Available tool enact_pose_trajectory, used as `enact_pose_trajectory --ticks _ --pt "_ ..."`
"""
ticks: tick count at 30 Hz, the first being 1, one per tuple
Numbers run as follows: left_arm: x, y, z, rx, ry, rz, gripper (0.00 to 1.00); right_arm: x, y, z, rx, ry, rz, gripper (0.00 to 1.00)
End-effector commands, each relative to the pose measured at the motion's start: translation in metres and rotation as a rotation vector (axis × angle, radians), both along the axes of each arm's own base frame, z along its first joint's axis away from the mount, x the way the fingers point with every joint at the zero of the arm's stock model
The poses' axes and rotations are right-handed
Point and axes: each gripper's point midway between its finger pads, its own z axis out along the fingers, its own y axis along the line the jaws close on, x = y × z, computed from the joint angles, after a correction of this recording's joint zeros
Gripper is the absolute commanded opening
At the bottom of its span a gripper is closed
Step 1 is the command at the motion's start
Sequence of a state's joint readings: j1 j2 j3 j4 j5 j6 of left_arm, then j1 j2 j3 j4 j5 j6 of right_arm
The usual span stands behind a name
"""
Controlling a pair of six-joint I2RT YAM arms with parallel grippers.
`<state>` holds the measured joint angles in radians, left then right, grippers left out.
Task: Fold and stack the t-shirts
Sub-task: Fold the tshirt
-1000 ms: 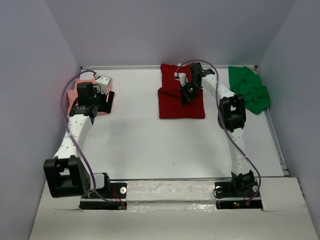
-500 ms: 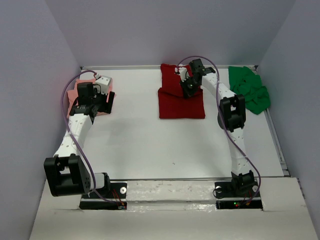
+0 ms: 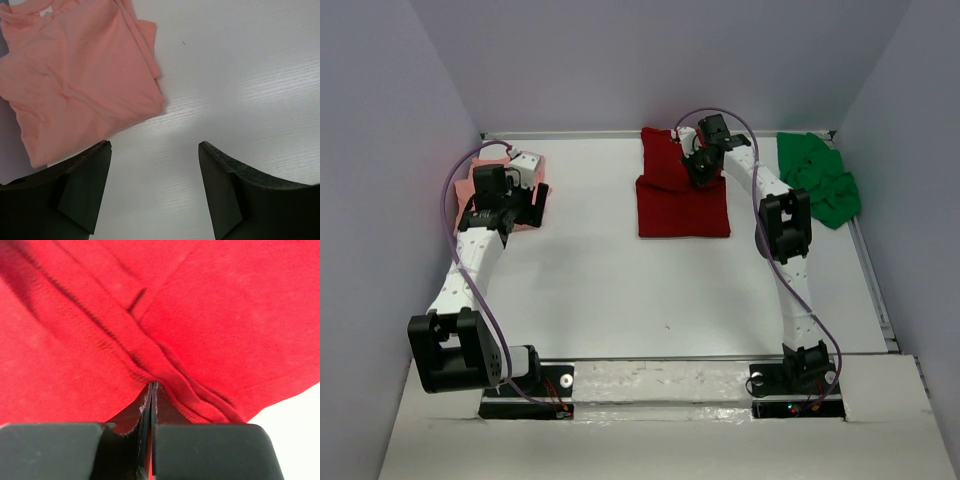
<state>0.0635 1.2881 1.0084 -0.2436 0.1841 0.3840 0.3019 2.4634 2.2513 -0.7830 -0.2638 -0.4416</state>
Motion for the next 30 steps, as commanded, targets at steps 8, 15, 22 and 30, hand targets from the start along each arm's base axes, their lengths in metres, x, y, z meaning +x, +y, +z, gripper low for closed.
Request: enact_pose_trajectory --ticks 8,15,22,30 --pt "0.009 0.001 0.015 -0.017 -0.040 -0.001 0.82 0.055 -0.007 0.064 -0.033 -0.299 -0.076 0.00" --pt "0.011 -0.001 0.015 -0.031 -0.039 -0.010 0.82 0.027 -0.002 0.116 0.031 -0.323 -0.027 0.00" --pt "0.012 -0.004 0.014 -0.044 -0.031 -0.020 0.82 -0.031 -0.005 0.098 0.040 -0.152 0.046 0.00" --pt "0.013 -0.004 0.013 -0.045 -0.022 -0.022 0.82 -0.057 -0.012 0.033 -0.010 0.000 0.083 0.00"
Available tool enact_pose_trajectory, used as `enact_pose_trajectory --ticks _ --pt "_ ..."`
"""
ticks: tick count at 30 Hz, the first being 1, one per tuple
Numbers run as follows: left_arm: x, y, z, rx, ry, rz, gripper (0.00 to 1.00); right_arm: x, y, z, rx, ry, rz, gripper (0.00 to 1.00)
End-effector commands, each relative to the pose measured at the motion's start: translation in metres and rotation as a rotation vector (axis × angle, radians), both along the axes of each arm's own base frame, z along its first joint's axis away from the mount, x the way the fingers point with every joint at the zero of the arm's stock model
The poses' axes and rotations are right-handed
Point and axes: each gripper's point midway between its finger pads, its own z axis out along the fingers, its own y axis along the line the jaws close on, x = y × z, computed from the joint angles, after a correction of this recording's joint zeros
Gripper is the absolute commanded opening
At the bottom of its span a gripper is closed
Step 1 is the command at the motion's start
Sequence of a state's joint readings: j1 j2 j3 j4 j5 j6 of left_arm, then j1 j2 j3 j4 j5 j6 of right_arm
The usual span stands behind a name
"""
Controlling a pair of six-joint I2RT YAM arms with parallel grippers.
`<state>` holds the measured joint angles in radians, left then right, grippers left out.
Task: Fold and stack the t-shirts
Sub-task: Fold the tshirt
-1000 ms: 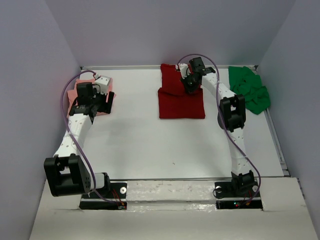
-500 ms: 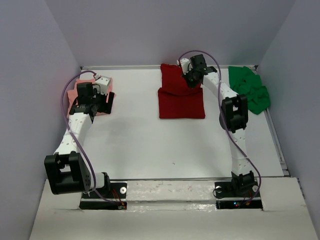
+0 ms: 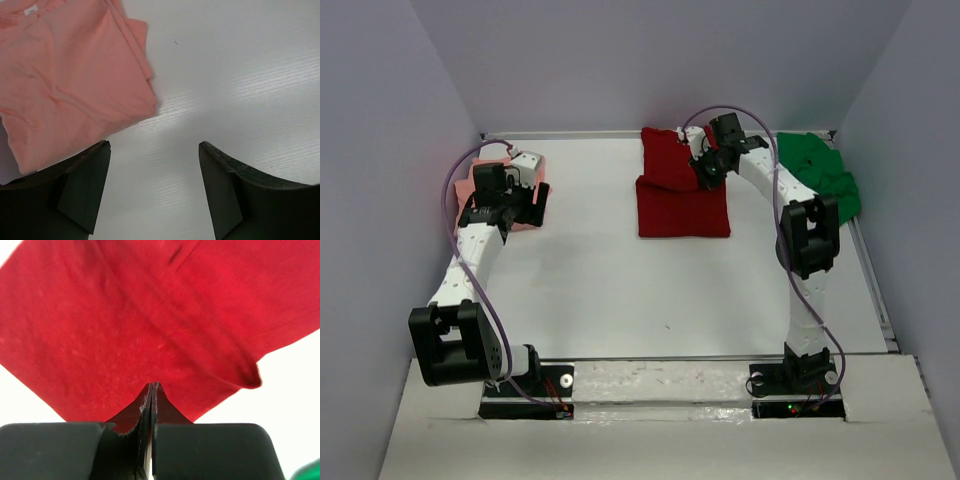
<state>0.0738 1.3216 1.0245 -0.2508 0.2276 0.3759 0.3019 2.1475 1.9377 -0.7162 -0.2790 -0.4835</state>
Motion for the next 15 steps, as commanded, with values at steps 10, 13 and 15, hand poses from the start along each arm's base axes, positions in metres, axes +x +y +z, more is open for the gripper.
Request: enact_pose_trajectory --ticks 10,13,15 --pt "0.008 0.004 0.016 0.008 -0.038 0.013 0.82 0.000 0.004 -0.066 -0.073 0.120 0.045 0.00" --pt "0.008 0.005 0.015 0.014 -0.036 0.016 0.82 0.006 0.005 -0.065 -0.079 0.106 0.049 0.00" --pt "0.009 0.005 0.016 0.013 -0.040 0.015 0.82 0.009 0.005 -0.063 -0.080 0.094 0.051 0.00"
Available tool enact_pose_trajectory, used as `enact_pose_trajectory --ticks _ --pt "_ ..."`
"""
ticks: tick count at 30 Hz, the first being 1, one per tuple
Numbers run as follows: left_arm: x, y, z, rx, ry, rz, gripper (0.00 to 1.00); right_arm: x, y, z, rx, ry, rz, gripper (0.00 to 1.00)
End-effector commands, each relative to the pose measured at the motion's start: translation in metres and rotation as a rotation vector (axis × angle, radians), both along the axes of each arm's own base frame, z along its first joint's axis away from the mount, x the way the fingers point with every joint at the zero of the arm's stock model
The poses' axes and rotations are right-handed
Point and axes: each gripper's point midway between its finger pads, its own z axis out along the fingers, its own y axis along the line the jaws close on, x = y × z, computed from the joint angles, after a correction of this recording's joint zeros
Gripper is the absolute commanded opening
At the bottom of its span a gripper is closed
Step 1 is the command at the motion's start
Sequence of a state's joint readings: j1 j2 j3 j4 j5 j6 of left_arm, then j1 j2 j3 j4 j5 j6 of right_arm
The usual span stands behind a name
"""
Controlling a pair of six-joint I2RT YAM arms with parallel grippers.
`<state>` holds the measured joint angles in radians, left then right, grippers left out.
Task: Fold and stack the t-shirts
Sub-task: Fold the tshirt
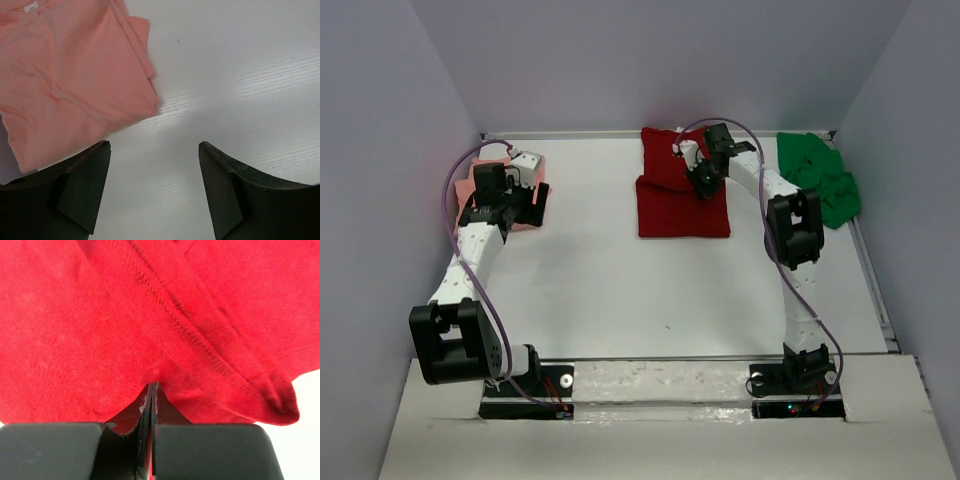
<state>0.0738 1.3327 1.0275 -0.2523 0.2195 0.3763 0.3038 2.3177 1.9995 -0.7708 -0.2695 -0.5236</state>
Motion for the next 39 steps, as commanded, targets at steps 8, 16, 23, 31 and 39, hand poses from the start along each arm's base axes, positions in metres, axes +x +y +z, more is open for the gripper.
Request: enact_pose_trajectory --ticks 8,16,23,31,39 --pt "0.007 0.005 0.014 0.013 -0.040 0.014 0.82 0.026 0.007 0.000 -0.054 -0.081 0.018 0.00" --pt "0.007 0.006 0.012 0.018 -0.037 0.014 0.82 0.041 0.005 -0.001 -0.075 -0.122 0.003 0.00" --pt "0.008 0.006 0.012 0.022 -0.039 0.013 0.82 0.058 0.004 0.013 -0.076 -0.220 -0.021 0.00" --pt "0.008 0.007 0.010 0.024 -0.032 0.015 0.82 0.076 0.000 0.019 -0.105 -0.291 -0.038 0.00" --pt "0.009 0.008 0.008 0.027 -0.024 0.016 0.82 0.125 -0.011 0.049 -0.159 -0.485 -0.149 0.00"
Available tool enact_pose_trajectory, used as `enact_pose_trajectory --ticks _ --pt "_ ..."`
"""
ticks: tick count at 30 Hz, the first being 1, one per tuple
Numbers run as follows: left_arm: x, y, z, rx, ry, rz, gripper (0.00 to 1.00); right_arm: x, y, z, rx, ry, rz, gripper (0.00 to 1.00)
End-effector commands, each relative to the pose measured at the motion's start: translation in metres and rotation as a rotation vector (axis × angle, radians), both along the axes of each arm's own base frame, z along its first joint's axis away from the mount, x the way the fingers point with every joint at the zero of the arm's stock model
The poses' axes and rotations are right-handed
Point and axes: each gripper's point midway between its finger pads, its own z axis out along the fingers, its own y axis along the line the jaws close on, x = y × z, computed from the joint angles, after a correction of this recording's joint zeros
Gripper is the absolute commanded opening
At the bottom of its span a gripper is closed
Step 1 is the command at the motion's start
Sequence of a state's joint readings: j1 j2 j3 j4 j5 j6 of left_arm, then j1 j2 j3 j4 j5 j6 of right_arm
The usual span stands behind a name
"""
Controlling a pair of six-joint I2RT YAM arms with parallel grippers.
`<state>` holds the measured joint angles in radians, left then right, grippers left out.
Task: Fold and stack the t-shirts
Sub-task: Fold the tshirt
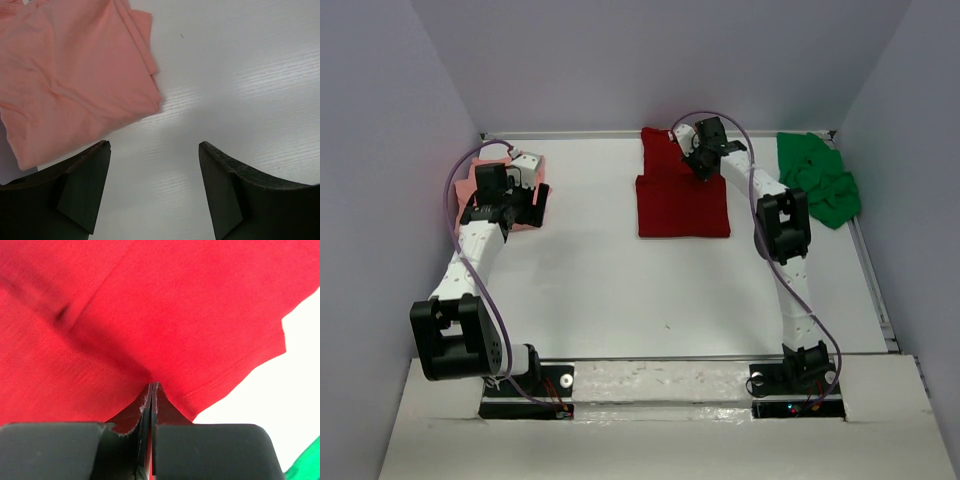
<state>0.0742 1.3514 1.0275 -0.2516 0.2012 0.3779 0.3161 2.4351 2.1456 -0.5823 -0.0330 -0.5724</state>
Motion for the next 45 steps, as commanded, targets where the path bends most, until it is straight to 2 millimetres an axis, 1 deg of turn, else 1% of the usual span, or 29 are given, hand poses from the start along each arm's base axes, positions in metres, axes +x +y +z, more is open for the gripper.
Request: enact_pose_trajectory --ticks 1,4,5,7,8,9,11,12,13,14,16,17,18,19,20,21,22,23,24,28,29,31,32,36,38,41,43,44,45 --pt "0.008 0.004 0.015 0.015 -0.042 0.002 0.82 0.049 0.001 0.046 -0.018 -0.229 -0.066 0.00" --pt "0.009 0.004 0.011 0.011 -0.030 0.001 0.82 0.059 0.004 0.068 -0.015 -0.294 -0.090 0.00" --pt "0.011 0.003 0.012 0.009 -0.032 -0.003 0.82 0.059 0.004 0.082 -0.003 -0.313 -0.094 0.00" --pt "0.011 0.001 0.012 -0.001 -0.026 -0.009 0.82 0.053 0.003 0.091 0.006 -0.314 -0.099 0.00" --pt "0.013 -0.002 0.012 -0.012 -0.025 -0.020 0.82 0.047 0.001 0.116 0.020 -0.344 -0.096 0.00" --pt "0.013 -0.004 0.013 -0.018 -0.024 -0.029 0.82 0.038 -0.002 0.109 0.010 -0.319 -0.095 0.00" --pt "0.015 -0.006 0.015 -0.031 -0.028 -0.038 0.82 0.026 -0.010 0.122 -0.008 -0.328 -0.101 0.00" --pt "0.015 -0.010 0.018 -0.046 -0.032 -0.057 0.82 0.018 -0.015 0.148 0.001 -0.368 -0.116 0.00" --pt "0.015 -0.013 0.020 -0.056 -0.034 -0.065 0.82 0.011 -0.018 0.154 -0.006 -0.370 -0.118 0.00" --pt "0.016 -0.019 0.023 -0.082 -0.040 -0.084 0.82 0.001 -0.025 0.146 -0.031 -0.346 -0.128 0.00" --pt "0.014 -0.027 0.026 -0.120 -0.041 -0.112 0.81 -0.013 -0.031 0.155 -0.024 -0.348 -0.144 0.00" --pt "0.012 -0.037 0.030 -0.165 -0.047 -0.147 0.81 -0.030 -0.036 0.161 -0.024 -0.343 -0.143 0.00" --pt "0.011 -0.043 0.031 -0.187 -0.045 -0.167 0.82 -0.038 -0.039 0.164 -0.015 -0.339 -0.150 0.08" --pt "0.009 -0.049 0.031 -0.207 -0.043 -0.187 0.83 -0.046 -0.041 0.166 -0.014 -0.334 -0.150 0.26" --pt "0.007 -0.058 0.030 -0.230 -0.037 -0.218 0.85 -0.057 -0.046 0.183 -0.007 -0.357 -0.157 0.42" --pt "0.008 -0.062 0.031 -0.245 -0.040 -0.219 0.91 -0.069 -0.051 0.170 -0.019 -0.320 -0.171 0.62" --pt "0.007 -0.067 0.029 -0.255 -0.033 -0.227 0.92 -0.076 -0.055 0.169 -0.024 -0.312 -0.181 0.64" --pt "0.005 -0.074 0.026 -0.271 -0.020 -0.252 0.92 -0.085 -0.061 0.179 -0.027 -0.328 -0.198 0.65" --pt "0.003 -0.085 0.025 -0.298 -0.010 -0.278 0.93 -0.095 -0.072 0.167 -0.032 -0.293 -0.233 0.67" --pt "-0.002 -0.126 0.015 -0.447 0.075 -0.363 0.93 -0.127 -0.098 0.158 0.058 -0.190 -0.339 0.72" --pt "-0.002 -0.136 0.020 -0.487 0.083 -0.395 0.93 -0.141 -0.096 0.153 0.107 -0.119 -0.328 0.73" --pt "-0.002 -0.155 0.019 -0.546 0.120 -0.430 0.93 -0.153 -0.098 0.146 0.184 -0.044 -0.369 0.74" --pt "-0.002 -0.164 0.015 -0.593 0.161 -0.437 0.92 -0.167 -0.096 0.133 0.225 0.041 -0.358 0.74" --pt "-0.012 -0.205 0.004 -0.719 0.238 -0.541 0.90 -0.196 -0.083 0.099 0.289 0.235 -0.378 0.67" --pt "-0.019 -0.220 -0.003 -0.788 0.294 -0.553 0.89 -0.203 -0.078 0.089 0.305 0.291 -0.386 0.67" --pt "-0.026 -0.238 -0.033 -0.853 0.431 -0.550 0.85 -0.217 -0.067 0.079 0.388 0.381 -0.356 0.68" --pt "-0.029 -0.246 -0.055 -0.874 0.512 -0.530 0.77 -0.220 -0.070 0.072 0.416 0.430 -0.371 0.68" --pt "-0.031 -0.250 -0.053 -0.878 0.520 -0.537 0.75 -0.221 -0.069 0.072 0.423 0.437 -0.366 0.68" --pt "-0.036 -0.258 -0.072 -0.884 0.586 -0.525 0.70 -0.222 -0.070 0.065 0.434 0.468 -0.371 0.67"
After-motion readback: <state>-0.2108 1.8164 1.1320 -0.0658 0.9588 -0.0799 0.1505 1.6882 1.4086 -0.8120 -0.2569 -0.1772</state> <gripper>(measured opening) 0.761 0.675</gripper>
